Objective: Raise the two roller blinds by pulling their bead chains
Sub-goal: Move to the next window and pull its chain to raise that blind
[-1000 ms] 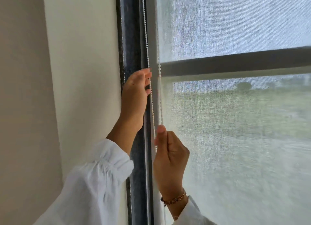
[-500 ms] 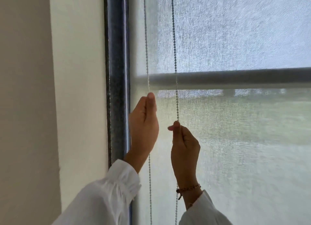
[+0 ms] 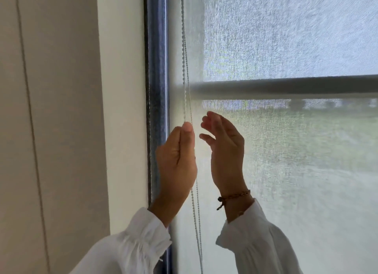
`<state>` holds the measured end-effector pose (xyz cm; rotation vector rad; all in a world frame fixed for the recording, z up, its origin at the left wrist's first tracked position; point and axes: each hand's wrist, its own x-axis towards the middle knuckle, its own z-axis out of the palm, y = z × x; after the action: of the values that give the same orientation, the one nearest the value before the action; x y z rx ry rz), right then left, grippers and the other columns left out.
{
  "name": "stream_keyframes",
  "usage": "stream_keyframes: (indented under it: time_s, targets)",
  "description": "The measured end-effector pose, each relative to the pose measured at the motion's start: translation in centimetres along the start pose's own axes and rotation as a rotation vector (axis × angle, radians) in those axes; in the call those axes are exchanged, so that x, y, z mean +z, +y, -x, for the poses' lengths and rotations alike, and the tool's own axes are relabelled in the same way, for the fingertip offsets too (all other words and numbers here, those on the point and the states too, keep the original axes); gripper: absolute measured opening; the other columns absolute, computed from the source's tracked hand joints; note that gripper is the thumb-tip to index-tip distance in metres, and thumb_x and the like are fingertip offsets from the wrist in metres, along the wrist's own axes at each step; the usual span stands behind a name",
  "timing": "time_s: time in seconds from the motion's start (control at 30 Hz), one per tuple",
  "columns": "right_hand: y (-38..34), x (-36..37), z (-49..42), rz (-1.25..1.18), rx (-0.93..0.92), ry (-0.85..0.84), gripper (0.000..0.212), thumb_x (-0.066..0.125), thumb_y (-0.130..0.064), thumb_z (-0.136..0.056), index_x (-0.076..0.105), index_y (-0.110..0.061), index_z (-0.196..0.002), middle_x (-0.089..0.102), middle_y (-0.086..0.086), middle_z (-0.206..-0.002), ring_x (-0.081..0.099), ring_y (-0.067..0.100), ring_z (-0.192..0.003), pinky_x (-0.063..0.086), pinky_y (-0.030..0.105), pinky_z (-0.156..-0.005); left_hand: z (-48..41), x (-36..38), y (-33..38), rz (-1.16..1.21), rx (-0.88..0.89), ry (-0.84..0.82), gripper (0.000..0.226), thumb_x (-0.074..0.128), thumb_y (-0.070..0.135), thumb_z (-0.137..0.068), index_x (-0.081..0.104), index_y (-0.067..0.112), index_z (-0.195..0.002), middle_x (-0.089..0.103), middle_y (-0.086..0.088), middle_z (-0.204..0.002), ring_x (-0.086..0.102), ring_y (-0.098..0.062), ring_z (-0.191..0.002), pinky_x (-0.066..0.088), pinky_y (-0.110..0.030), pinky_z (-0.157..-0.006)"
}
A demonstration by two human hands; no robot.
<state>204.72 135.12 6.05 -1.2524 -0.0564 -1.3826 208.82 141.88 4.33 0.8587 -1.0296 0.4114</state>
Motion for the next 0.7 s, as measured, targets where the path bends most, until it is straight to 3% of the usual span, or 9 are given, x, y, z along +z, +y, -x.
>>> stream_keyframes:
  time_s: [0.27,0.33,0.4,0.5,0.6,0.7]
  targets:
    - [-1.8,2.6,0.2,-0.162,0.204,-0.23,0.026,0.042,-0.028,-0.095,0.061,-0.011,-0.098,0.066,0.009,-0.096,0.063,0.027,-0.096,0.053,0.036,-0.084,6.3,-2.9,-1.1,-0.237,0.042,-0.106,0.046,0.032,0.065,-0.085,0.038,0.032,-0.054,0.04,0.02,-0.039,0.039,-0.001,-0.035,0.023,-0.006,-0.039]
    - [-2.8,3.6,-0.1,-0.215,0.25,-0.283,0.026,0.042,-0.028,-0.095,0.059,-0.008,-0.098,0.066,0.012,-0.091,0.064,0.028,-0.087,0.055,0.037,-0.079,8.3,-3.9,-2.4,-0.322,0.029,-0.14,0.045,0.029,0.061,-0.088,0.033,0.033,-0.052,0.04,0.021,-0.04,0.038,0.0,-0.035,0.021,-0.005,-0.039]
    - [-3.5,4.8,-0.2,-0.239,0.258,-0.294,0.025,0.043,-0.026,-0.095,0.059,-0.008,-0.093,0.064,0.011,-0.081,0.062,0.022,-0.069,0.055,0.031,-0.064,9.4,-4.9,-3.4,-0.352,-0.005,-0.153,0.045,0.028,0.061,-0.089,0.032,0.033,-0.054,0.04,0.018,-0.041,0.035,-0.001,-0.035,0.019,-0.006,-0.04]
    - [-3.5,6.5,-0.1,-0.194,0.215,-0.216,0.028,0.045,-0.027,-0.096,0.064,-0.007,-0.088,0.048,-0.001,-0.056,0.035,0.007,-0.042,0.029,0.019,-0.037,9.4,-6.1,-4.5,-0.386,-0.023,-0.201,0.048,0.024,0.064,-0.088,0.037,0.027,-0.06,0.039,0.016,-0.042,0.032,-0.001,-0.036,0.018,-0.014,-0.041]
    - [-2.6,8.0,0.1,-0.06,0.041,-0.099,0.031,0.048,-0.027,-0.094,0.066,-0.015,-0.072,0.033,-0.01,-0.041,0.025,0.005,-0.036,0.022,0.018,-0.037,8.5,-6.7,-5.4,-0.3,-0.078,-0.239,0.053,0.026,0.071,-0.083,0.044,0.025,-0.063,0.04,0.015,-0.044,0.032,-0.003,-0.04,0.02,-0.016,-0.043]
    - [-1.6,8.8,0.5,0.03,-0.148,-0.026,0.032,0.05,-0.026,-0.093,0.063,-0.02,-0.065,0.032,-0.011,-0.04,0.026,0.008,-0.039,0.024,0.024,-0.044,6.9,-7.3,-5.7,-0.06,-0.313,-0.307,0.052,0.037,0.08,-0.07,0.046,0.032,-0.053,0.039,0.011,-0.043,0.03,-0.005,-0.043,0.025,-0.015,-0.045]
